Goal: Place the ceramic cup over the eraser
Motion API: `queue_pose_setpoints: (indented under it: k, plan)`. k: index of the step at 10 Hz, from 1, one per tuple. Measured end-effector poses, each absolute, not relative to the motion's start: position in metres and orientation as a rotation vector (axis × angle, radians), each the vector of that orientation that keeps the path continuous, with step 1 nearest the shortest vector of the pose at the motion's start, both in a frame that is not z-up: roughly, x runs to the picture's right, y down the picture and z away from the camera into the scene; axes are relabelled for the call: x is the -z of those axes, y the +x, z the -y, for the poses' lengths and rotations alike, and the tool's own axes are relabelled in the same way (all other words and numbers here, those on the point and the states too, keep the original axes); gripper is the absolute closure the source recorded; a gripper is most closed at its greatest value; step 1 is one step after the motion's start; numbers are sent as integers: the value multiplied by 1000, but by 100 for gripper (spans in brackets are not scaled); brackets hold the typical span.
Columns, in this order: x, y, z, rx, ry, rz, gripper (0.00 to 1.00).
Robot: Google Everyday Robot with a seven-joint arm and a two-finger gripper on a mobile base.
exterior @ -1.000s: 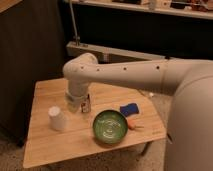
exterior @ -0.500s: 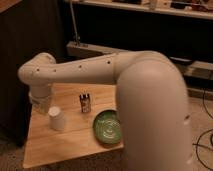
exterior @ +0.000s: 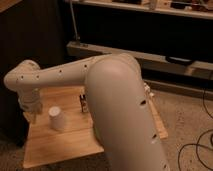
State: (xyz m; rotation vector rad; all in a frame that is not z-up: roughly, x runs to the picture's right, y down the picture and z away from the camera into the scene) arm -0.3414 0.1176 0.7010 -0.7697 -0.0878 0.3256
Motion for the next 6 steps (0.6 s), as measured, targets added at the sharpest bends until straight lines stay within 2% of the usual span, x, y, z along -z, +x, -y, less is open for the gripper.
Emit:
queue_pose_setpoints:
  k: [6]
  plan:
    - [-703,-327,-84,-370,-748,76,22]
